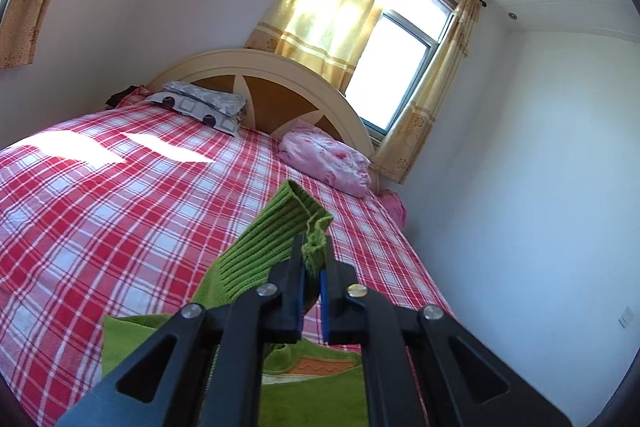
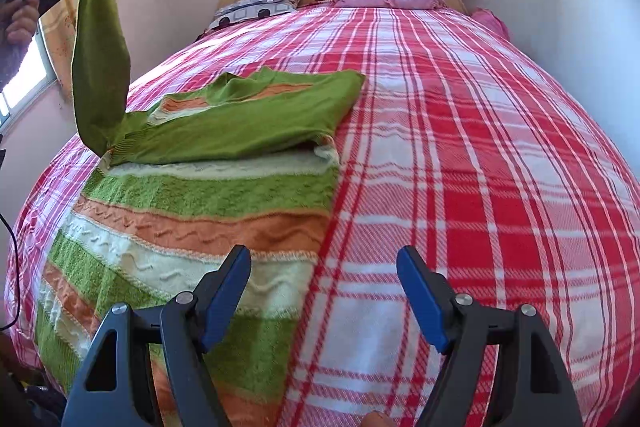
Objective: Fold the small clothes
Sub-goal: 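Lift the sleeve with the left gripper and carry it across the body, then lower the sleeve onto the folded sleeve and open the left gripper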
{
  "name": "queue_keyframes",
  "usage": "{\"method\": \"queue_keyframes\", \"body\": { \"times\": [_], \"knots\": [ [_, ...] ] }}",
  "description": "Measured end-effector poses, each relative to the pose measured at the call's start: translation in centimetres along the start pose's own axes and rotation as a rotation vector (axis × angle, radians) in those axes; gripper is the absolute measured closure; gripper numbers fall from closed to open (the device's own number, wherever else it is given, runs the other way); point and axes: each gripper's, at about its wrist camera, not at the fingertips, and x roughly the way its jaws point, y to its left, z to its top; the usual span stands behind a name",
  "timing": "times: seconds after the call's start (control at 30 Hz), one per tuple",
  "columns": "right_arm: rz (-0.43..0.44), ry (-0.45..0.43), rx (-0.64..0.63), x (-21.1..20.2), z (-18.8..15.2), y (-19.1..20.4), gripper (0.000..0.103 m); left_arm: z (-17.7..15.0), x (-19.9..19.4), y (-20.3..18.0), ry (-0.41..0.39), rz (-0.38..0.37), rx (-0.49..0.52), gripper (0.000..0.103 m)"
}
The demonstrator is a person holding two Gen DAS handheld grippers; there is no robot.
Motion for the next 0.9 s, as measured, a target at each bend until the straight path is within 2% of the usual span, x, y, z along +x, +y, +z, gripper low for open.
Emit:
{"method": "queue_keyframes", "body": {
  "times": [0.07,0.2,0.53,0.73,0.8,0.83,0.9],
  "knots": [
    [0.005,0.002,0.015,0.0,-0.5,-0.4,0.027,-1.5,1.4,-1.4,0.032,-0.029,0.0,0.097],
    [0.02,0.008,0.051,0.4,-1.4,-0.9,0.027,-5.3,3.7,-4.6,0.073,-0.04,0.051,0.097],
    [0.039,-0.002,0.082,0.4,-2.0,-1.4,0.027,-17.6,10.7,-10.0,0.257,0.024,0.242,0.097],
    [0.043,0.0,0.084,0.4,-2.0,-1.4,0.027,-21.4,11.5,-11.4,0.335,0.046,0.372,0.094],
    [0.05,-0.001,0.09,0.4,-2.0,-1.6,0.027,-21.8,11.2,-11.6,0.363,0.023,0.397,0.089],
    [0.053,-0.002,0.092,0.4,-2.0,-1.6,0.027,-22.0,10.9,-11.7,0.378,0.011,0.415,0.08],
    [0.058,-0.003,0.096,0.4,-2.0,-1.6,0.026,-21.9,9.5,-11.4,0.363,0.007,0.463,0.044]
  ]
}}
